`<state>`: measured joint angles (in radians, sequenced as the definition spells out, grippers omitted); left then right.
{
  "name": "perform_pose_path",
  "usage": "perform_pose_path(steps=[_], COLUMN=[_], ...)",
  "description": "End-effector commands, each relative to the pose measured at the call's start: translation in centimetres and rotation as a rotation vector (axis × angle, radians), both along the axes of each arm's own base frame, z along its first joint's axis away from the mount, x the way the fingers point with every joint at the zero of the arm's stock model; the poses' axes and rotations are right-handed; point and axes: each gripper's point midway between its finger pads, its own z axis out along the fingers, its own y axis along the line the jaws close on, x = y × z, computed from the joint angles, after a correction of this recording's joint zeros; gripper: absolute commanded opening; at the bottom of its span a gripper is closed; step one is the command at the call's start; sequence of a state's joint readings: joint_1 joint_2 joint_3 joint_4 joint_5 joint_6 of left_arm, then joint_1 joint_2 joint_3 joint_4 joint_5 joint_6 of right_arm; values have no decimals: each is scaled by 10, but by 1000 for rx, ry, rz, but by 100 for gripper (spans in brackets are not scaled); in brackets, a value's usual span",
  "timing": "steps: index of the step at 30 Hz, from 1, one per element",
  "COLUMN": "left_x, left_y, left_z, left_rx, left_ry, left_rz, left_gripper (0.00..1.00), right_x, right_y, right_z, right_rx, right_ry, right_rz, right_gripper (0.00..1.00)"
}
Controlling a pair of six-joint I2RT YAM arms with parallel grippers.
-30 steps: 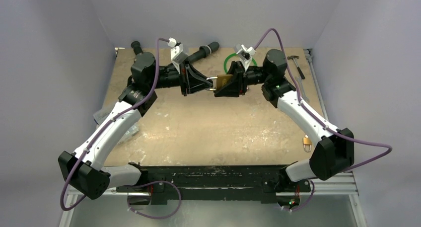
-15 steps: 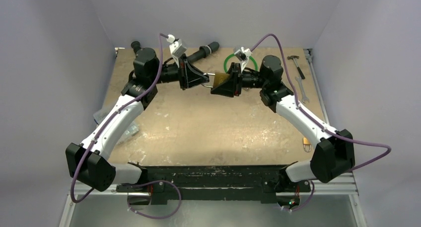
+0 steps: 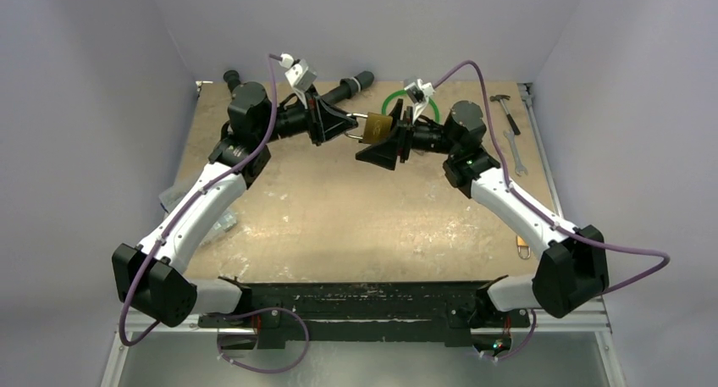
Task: Lock with the key
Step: Lock the lock, then remove the key from the lock.
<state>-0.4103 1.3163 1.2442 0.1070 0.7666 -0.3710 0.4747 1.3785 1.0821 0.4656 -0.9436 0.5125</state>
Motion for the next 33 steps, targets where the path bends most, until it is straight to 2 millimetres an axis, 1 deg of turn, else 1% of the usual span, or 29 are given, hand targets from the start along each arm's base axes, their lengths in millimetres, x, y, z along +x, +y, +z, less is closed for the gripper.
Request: perform_pose_path(steps=[1, 2, 4, 7, 9, 13, 15, 19, 25, 26, 27, 30, 31, 33], left_x=[-8, -9, -12, -20, -23, -27, -27, -26, -29, -29, -29, -29, -29, -29], left_y=[2, 4, 8, 8, 9, 8, 7, 6, 6, 6, 6, 7, 7, 7], left_z=[37, 37, 40, 41, 39, 34, 34, 37, 40, 40, 41, 42, 42, 43], left_rx=[-28, -23, -17, 19, 42, 50, 41, 24, 12, 11, 11, 11, 10, 9], left_ry=[-182, -187, -201, -225, -234, -224, -217, -216, -203, -203, -203, -202, -201, -202], left_rz=[-17, -20, -39, -88, -109, -132, -135, -136, -145, -142, -140, -136, -134, -133], left_gripper=[0, 0, 0, 0, 0, 0, 0, 0, 0, 0, 0, 0, 0, 0], right_x=[-31, -30, -27, -23, -19, -20, -25, -26, -25, -24, -25, -25, -25, -23], right_y=[-7, -11, -17, -30, -39, -48, -49, -50, -51, -51, -52, -54, -55, -57], right_z=[29, 28, 24, 23, 23, 18, 17, 12, 5, 4, 2, -2, -3, -6], right_rx=[27, 20, -1, -24, -42, -92, -101, -116, -131, -136, -141, -153, -156, -163], right_ry=[-141, -146, -147, -155, -158, -180, -194, -195, -192, -190, -188, -174, -171, -162], right_rz=[83, 80, 70, 62, 45, 68, 95, 101, 106, 107, 110, 116, 113, 108], right_gripper=[75, 79, 83, 84, 83, 73, 65, 49, 37, 37, 40, 55, 57, 57])
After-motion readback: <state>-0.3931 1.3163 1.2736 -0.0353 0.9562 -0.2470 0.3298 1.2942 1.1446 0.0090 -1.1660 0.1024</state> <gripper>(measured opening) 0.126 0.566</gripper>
